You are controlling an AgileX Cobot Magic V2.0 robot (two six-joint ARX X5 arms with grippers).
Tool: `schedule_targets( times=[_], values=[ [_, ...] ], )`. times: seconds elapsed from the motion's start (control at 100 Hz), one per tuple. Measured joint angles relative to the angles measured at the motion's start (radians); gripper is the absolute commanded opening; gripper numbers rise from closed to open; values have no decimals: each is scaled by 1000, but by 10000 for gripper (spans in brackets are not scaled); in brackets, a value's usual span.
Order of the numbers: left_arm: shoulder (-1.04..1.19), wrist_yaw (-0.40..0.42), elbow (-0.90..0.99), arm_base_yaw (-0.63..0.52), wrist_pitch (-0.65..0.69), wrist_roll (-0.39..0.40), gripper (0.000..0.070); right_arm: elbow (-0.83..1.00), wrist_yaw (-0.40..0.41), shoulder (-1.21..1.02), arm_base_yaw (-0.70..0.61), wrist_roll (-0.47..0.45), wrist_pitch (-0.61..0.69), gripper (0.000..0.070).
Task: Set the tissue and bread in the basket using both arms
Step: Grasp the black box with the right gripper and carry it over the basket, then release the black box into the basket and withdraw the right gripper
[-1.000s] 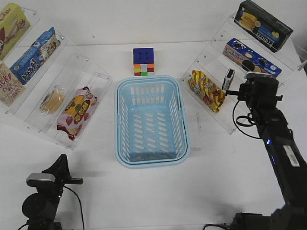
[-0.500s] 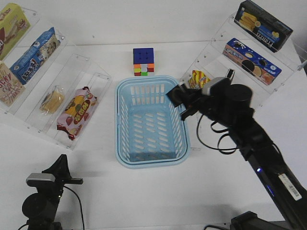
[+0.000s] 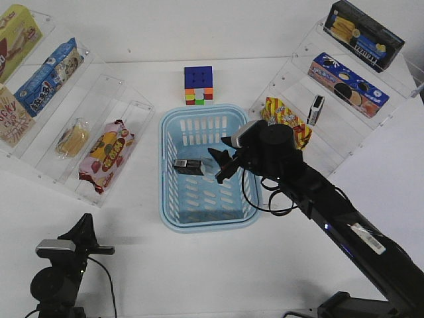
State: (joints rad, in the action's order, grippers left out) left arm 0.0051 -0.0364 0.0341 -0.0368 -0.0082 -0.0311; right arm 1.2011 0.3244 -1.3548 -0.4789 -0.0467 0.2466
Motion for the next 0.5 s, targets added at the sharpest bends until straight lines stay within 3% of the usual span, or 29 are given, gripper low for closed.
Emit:
schedule_targets(
  times=[0.22,0.39,0.5],
  values=[
    [0,0,0,0,0,-168,0,-18,-159,217,121,10,27,0],
    [0,0,3,0,-2,-380,1,-288,-169,442,170,13,-166,0],
    [16,0,51,0,-23,-475,1,-530,-203,608,180,13,-341,0]
  ],
)
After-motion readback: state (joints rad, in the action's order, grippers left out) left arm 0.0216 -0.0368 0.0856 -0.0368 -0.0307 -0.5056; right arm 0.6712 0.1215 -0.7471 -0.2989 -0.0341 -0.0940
